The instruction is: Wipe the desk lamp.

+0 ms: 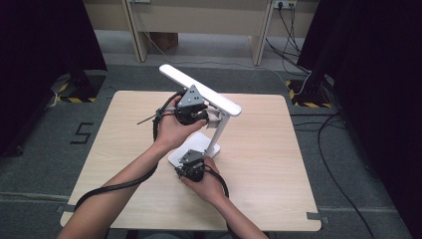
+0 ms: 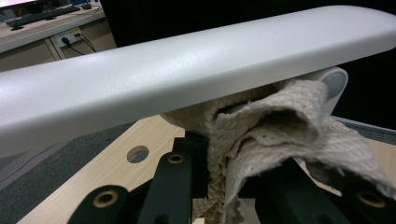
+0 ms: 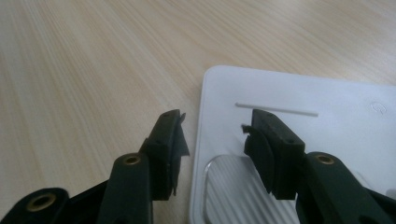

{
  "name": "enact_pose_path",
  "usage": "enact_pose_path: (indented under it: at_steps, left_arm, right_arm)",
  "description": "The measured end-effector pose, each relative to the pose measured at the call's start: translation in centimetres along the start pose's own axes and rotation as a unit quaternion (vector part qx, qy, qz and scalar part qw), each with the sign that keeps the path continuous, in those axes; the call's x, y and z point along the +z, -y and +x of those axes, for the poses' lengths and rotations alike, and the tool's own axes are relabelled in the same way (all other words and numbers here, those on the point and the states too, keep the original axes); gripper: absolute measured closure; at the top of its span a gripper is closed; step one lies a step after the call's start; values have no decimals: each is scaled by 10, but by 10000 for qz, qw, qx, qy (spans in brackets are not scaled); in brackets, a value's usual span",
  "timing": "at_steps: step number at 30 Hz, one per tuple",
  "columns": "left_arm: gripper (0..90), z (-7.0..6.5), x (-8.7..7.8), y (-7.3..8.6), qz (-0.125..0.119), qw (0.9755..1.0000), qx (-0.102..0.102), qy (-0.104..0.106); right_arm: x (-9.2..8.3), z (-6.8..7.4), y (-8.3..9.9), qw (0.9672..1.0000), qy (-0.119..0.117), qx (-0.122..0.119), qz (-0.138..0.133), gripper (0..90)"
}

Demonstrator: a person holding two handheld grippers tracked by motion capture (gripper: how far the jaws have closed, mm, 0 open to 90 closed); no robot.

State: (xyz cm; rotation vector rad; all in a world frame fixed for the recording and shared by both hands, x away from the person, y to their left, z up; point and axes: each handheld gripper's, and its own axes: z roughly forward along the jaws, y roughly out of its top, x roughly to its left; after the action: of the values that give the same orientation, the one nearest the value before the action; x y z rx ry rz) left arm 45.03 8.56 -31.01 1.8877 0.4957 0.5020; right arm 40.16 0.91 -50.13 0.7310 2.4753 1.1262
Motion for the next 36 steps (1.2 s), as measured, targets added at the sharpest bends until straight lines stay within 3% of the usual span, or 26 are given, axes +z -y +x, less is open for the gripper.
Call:
enact_pose_path:
  at_steps: [6, 11, 12, 19, 25, 26, 30, 36]
  left_arm:
    - [792, -1, 1, 1, 37, 10000, 18, 33]
    - [792, 0, 0, 2, 52, 10000, 13, 33]
    - [792, 0, 0, 2, 60, 10000, 20, 30]
    - [794, -1, 4, 4, 74, 10000, 17, 34]
    - [799, -4, 5, 5, 67, 9999, 93, 42]
    - [799, -5, 5, 5, 78, 9999, 88, 49]
    - [798, -5, 9, 11, 143, 9999, 79, 53]
    - [798, -8, 15, 18, 285, 9994, 159, 150]
  right_arm:
    - [16, -6, -4, 9999, 61, -82, 74, 502]
    - [21, -6, -8, 9999, 84, 69, 80, 506]
    - [22, -8, -9, 9999, 87, 9, 57, 510]
    - [24, -2, -8, 9994, 295, -164, 38, 510]
    - [24, -1, -7, 9995, 302, -52, 22, 513]
    - [24, -2, -8, 9995, 282, -130, -3, 513]
    - [24, -2, -7, 9996, 270, -6, -5, 514]
    - [24, -1, -6, 9996, 290, -10, -51, 514]
